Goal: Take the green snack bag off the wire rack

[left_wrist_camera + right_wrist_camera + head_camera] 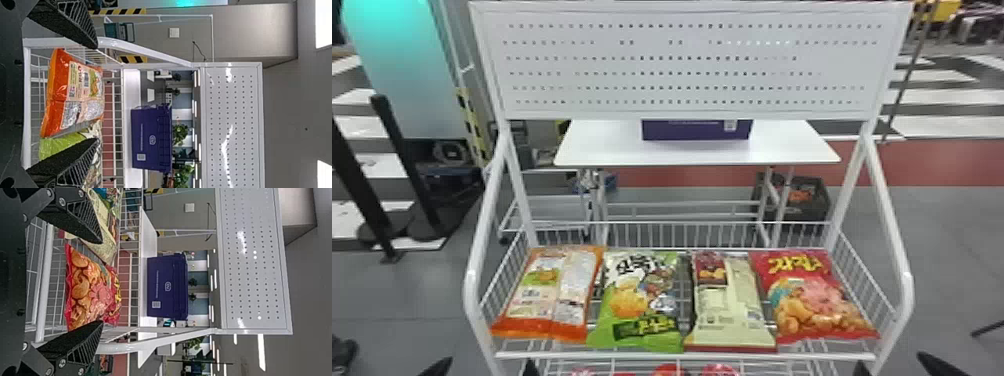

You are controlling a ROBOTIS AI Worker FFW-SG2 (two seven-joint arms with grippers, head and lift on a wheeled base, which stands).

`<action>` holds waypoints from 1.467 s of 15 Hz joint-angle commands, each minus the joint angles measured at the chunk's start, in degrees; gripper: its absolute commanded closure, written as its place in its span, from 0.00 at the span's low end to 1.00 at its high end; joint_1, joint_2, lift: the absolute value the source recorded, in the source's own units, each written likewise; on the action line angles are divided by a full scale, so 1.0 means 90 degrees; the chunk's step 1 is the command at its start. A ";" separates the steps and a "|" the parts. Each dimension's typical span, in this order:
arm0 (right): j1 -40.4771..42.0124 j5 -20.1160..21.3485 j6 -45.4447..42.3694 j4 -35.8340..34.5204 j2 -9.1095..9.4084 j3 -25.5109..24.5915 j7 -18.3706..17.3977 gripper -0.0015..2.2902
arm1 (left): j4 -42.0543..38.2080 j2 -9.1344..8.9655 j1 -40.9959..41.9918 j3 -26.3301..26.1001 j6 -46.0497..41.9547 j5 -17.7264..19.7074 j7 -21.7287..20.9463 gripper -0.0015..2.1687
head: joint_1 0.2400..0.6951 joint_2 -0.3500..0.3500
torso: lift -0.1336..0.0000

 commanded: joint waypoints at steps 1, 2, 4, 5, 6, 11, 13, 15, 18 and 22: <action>0.0047 -0.0013 -0.0019 -0.0031 0.0001 0.0000 0.0011 0.08 | -0.0026 0.0000 0.0050 0.0000 -0.0087 -0.0010 0.0000 0.02 | 0.57 0.50 | 1.00; 0.0047 -0.0003 -0.0019 -0.0051 0.0001 0.0000 0.0011 0.08 | -0.0026 0.0000 0.0060 0.0000 -0.0145 -0.0010 0.0000 0.02 | 0.57 0.50 | 1.00; 0.0096 0.0006 -0.0019 -0.0070 0.0001 -0.0010 0.0011 0.08 | -0.0026 0.0000 0.0089 0.0010 -0.0204 -0.0010 0.0000 0.02 | 0.57 0.50 | 1.00; 0.0106 0.0006 -0.0019 -0.0080 0.0001 -0.0010 0.0011 0.08 | -0.0026 0.0010 0.0099 0.0010 -0.0223 -0.0010 0.0000 0.02 | 0.57 0.50 | 1.00; 0.0115 0.0006 -0.0019 -0.0100 0.0001 -0.0010 0.0011 0.08 | -0.0036 0.0010 0.0099 0.0010 -0.0223 -0.0010 0.0000 0.02 | 0.57 0.50 | 1.00; 0.0135 -0.0003 -0.0019 -0.0109 0.0001 -0.0010 0.0011 0.08 | -0.0036 0.0010 0.0099 0.0000 -0.0223 -0.0019 0.0000 0.02 | 0.57 0.50 | 1.00; 0.0135 -0.0003 -0.0019 -0.0119 0.0001 -0.0010 0.0011 0.08 | -0.0036 0.0000 0.0089 0.0000 -0.0223 -0.0029 -0.0010 0.02 | 0.57 0.50 | 1.00; 0.0135 -0.0003 -0.0019 -0.0119 0.0011 -0.0010 0.0011 0.08 | -0.0007 -0.0009 -0.0008 -0.0059 -0.0184 -0.0029 -0.0098 0.02 | 0.57 0.50 | 1.00; 0.0125 0.0026 -0.0019 -0.0100 0.0040 0.0010 0.0011 0.08 | 0.0081 -0.0009 -0.0663 -0.0449 0.0480 -0.0107 -0.0176 0.02 | 0.57 0.50 | 1.00; 0.0096 0.0065 -0.0039 -0.0061 0.0069 0.0020 0.0011 0.08 | 0.0774 -0.0068 -0.2098 -0.1289 0.1788 -0.0029 -0.0244 0.02 | 0.57 0.50 | 1.00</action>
